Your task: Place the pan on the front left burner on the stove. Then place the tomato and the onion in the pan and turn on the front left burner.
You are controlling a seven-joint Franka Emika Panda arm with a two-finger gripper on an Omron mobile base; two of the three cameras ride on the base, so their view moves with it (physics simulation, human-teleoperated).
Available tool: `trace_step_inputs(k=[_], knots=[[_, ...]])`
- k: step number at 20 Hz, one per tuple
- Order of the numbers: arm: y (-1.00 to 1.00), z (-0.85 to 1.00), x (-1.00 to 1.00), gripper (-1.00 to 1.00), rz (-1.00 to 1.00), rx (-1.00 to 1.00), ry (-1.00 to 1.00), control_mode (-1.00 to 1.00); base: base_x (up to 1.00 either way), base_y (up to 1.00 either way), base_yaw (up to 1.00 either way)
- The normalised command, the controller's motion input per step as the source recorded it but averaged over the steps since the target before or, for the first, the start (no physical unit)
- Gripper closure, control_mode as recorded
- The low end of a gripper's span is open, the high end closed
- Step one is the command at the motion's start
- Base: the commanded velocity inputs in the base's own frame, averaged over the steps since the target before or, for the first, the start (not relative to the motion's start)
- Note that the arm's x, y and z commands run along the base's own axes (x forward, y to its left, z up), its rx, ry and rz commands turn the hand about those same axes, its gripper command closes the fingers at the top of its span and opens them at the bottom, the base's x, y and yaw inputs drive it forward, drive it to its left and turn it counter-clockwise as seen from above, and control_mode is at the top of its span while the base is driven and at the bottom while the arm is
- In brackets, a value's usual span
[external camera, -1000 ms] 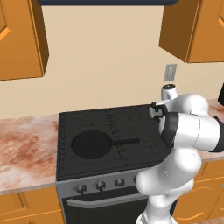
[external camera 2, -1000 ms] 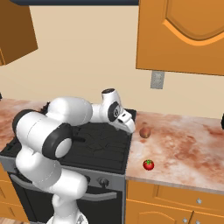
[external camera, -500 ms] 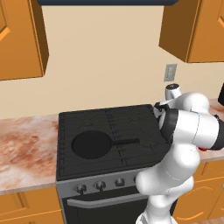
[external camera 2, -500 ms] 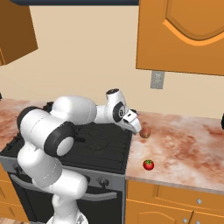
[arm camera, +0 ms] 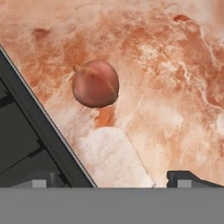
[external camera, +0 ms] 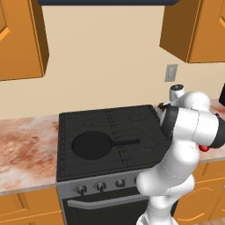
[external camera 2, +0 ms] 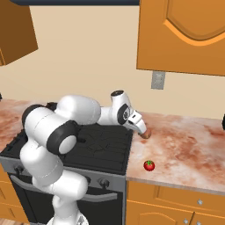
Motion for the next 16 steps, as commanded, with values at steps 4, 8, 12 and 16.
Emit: trace_step_inputs(k=[4, 8, 12, 16], knots=[[-0.15, 0.0, 0.12, -1.0, 0.01, 0.0, -0.05, -1.0, 0.0, 0.0, 0.0], [-0.13, 0.0, 0.08, -1.0, 0.03, 0.0, -0.06, -1.0, 0.0, 0.0, 0.0], [-0.16, 0.0, 0.04, -1.0, 0.02, 0.0, -0.05, -1.0, 0.0, 0.0, 0.0], [-0.13, 0.0, 0.02, -1.0, 0.05, 0.0, -0.03, -1.0, 0.0, 0.0, 0.0]])
